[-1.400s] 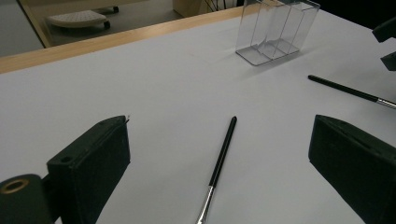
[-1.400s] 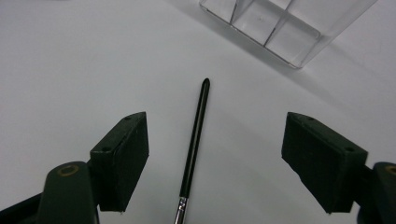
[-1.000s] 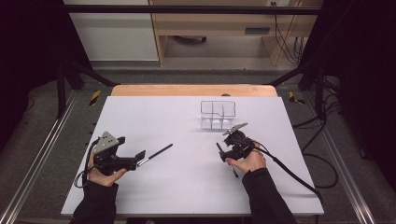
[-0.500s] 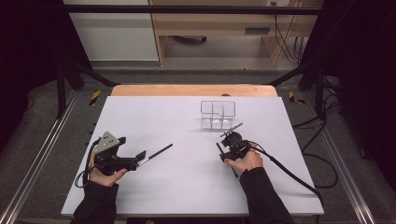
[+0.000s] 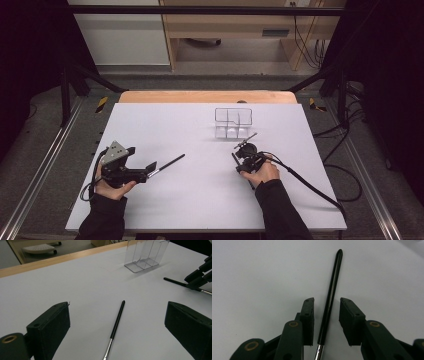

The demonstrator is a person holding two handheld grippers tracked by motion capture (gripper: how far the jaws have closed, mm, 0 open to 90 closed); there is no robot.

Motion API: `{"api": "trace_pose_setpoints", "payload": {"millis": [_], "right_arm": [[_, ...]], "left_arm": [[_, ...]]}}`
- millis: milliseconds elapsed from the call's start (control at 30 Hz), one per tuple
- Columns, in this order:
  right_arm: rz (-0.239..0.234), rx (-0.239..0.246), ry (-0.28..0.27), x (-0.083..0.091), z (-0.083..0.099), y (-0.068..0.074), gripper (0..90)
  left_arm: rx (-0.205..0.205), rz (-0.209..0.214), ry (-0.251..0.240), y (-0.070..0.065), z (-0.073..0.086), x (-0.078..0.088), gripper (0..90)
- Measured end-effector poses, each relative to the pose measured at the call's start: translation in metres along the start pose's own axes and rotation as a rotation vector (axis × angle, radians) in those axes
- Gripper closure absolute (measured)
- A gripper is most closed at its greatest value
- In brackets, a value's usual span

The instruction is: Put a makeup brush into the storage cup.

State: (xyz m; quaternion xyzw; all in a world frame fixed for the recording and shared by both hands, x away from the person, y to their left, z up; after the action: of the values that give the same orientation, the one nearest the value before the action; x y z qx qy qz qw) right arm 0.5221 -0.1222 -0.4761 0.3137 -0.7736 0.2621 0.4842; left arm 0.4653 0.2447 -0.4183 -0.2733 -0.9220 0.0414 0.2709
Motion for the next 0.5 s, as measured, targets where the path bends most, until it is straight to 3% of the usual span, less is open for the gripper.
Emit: {"api": "trace_pose_setpoints", "payload": {"millis": [500], "right_arm": [[-0.024, 0.001, 0.006, -0.0034, 0.0006, 0.0023, 78.4]], "left_arm": [[0.000, 0.000, 0.001, 0.0001, 0.0001, 0.0000, 5.6]]}}
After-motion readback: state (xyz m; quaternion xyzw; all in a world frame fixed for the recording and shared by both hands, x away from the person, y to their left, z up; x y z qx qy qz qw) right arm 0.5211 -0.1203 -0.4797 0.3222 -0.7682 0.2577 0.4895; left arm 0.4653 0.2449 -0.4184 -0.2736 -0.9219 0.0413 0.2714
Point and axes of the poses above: each handheld gripper's, and its own axes: x roughly backward along the jaws, z roughly out of its underside, y roughly to its left, the point moved 3 cm from there along -x, roughly forward along the jaws, and after that the axes turned 13 degrees about x, right-handed, at the moved point
